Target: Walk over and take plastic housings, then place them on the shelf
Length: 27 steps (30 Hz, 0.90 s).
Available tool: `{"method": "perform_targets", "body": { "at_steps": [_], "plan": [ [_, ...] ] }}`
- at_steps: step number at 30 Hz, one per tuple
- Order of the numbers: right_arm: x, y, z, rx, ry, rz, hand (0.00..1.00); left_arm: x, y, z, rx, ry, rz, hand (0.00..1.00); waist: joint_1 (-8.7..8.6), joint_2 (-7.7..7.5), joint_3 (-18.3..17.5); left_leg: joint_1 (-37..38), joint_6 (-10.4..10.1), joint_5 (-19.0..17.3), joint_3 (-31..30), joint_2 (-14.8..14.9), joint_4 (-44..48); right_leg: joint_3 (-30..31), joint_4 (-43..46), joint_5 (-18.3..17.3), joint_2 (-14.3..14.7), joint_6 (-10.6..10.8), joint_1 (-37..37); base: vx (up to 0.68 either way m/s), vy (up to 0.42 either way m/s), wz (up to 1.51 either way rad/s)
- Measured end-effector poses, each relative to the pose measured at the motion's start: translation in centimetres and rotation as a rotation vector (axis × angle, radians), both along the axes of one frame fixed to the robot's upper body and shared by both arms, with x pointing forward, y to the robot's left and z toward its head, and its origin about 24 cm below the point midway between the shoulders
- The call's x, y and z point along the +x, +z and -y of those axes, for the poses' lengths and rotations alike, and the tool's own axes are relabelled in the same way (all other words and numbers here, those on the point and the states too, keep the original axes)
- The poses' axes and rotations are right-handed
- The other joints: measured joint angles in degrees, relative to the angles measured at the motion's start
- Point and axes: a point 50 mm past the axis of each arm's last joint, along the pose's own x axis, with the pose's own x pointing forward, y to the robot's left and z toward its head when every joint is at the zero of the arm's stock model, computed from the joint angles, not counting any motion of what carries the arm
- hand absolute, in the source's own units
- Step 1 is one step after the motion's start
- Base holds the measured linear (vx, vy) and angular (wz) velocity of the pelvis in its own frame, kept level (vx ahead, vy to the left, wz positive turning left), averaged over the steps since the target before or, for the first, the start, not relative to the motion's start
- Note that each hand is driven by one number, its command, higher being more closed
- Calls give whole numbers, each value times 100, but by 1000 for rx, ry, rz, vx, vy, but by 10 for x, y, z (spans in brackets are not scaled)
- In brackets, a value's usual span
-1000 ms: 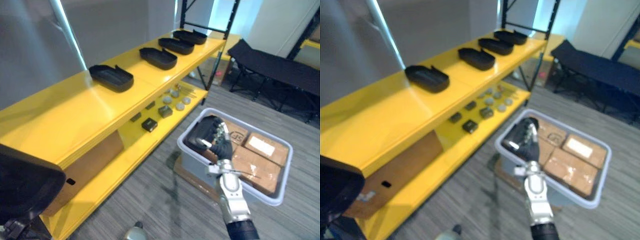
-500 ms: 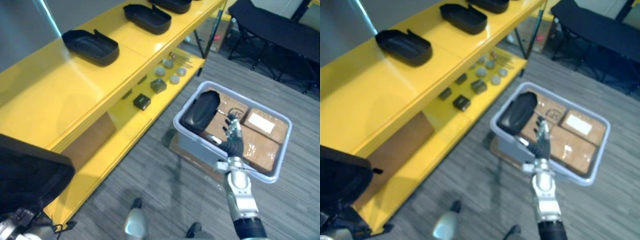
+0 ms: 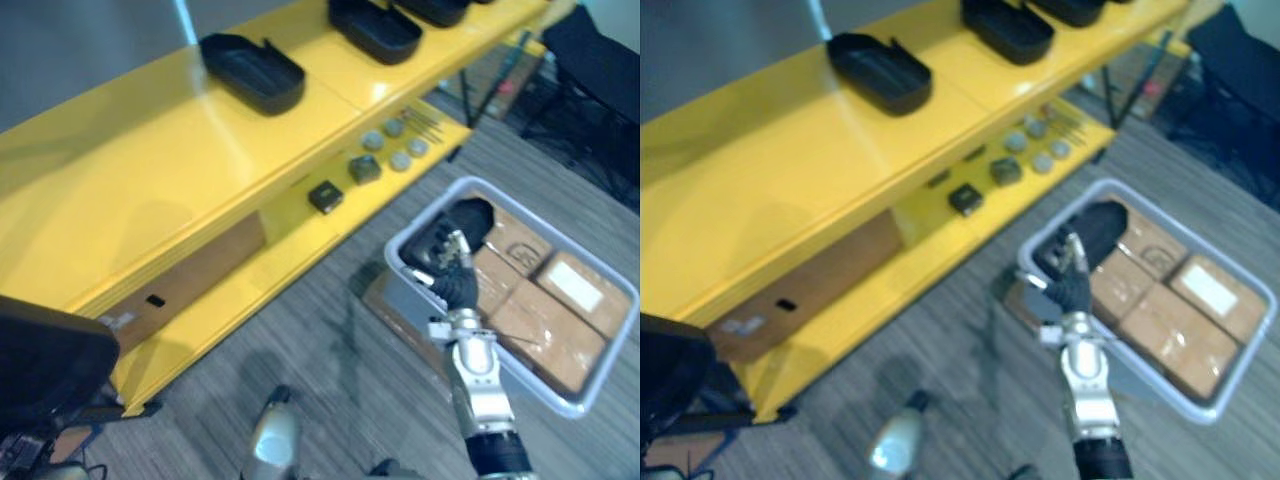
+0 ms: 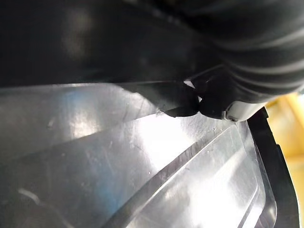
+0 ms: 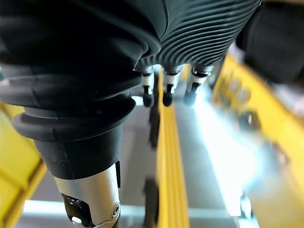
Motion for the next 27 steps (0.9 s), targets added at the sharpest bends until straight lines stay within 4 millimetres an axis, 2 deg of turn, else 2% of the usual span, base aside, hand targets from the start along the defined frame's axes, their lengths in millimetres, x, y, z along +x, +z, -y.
{"method": "perform_targets", "body": {
  "at_steps": [3,5,9,11,15,16,19,20,22,25,26,27],
  "plan": [
    [1,-2,0,-21,-30,-8,0,3,5,-1,49,-61,-27,100,119,-33,-7,-36,36,283,-259,-239,-215,-178,126,2,-154,-2,113,50,36,82],
    [1,-3,1,-21,-34,-10,0,3,6,0,59,-74,-33,100,95,-27,-10,-81,68,376,-188,-278,-204,-109,308,2,-225,-3,112,27,44,55],
    [-3,-6,6,-22,-53,-22,0,9,10,4,80,-130,-29,100,77,-46,-21,-71,92,453,-58,-295,-205,634,576,1,-247,-10,42,-21,17,22],
    [-5,-6,11,-27,-70,-24,0,16,11,6,85,-166,-22,100,32,-53,-21,-98,94,542,-25,-286,-344,771,547,-57,-239,-108,-9,-80,-12,1],
    [-6,-7,12,-39,-73,-23,0,27,14,11,99,-228,-13,100,-93,-54,-22,-90,146,653,499,-83,-570,1083,222,-58,-167,-110,-31,-125,-3,-23],
    [-6,-7,12,-42,-65,-22,0,32,14,14,102,-247,-11,100,-170,-53,-22,-103,144,714,705,22,-621,1128,148,-63,-131,-118,-57,-190,-14,-28],
    [-5,-4,12,-52,-54,-11,0,39,17,16,99,-264,20,100,-236,-55,-15,-218,113,846,755,88,-691,1281,53,-234,-64,-282,-201,-118,-32,-11],
    [-3,-1,12,-53,-51,0,0,40,18,16,98,-259,29,100,-242,-60,-6,-299,97,869,788,99,-667,1362,51,-302,-59,-222,-291,-85,-37,-12],
    [-1,2,13,-55,-54,10,0,41,18,16,96,-256,35,100,-246,-16,38,-318,93,870,847,137,-620,1373,54,-312,-36,-201,-291,-61,-23,-4],
    [0,8,19,-51,-84,37,0,39,23,17,120,-257,51,100,-228,-40,86,-485,115,735,875,103,-248,1349,207,-492,-70,-165,-274,-29,16,13],
    [0,10,21,-48,-91,47,0,38,26,18,135,-261,59,100,-219,-117,127,-542,171,632,903,42,-2,1320,224,-528,-155,-162,-227,11,93,26],
    [-2,10,24,-44,-112,47,0,38,31,20,161,-268,71,100,-228,-205,176,-609,448,346,1053,-44,429,1217,306,-498,-171,-138,-62,52,121,36]
  ]
}}
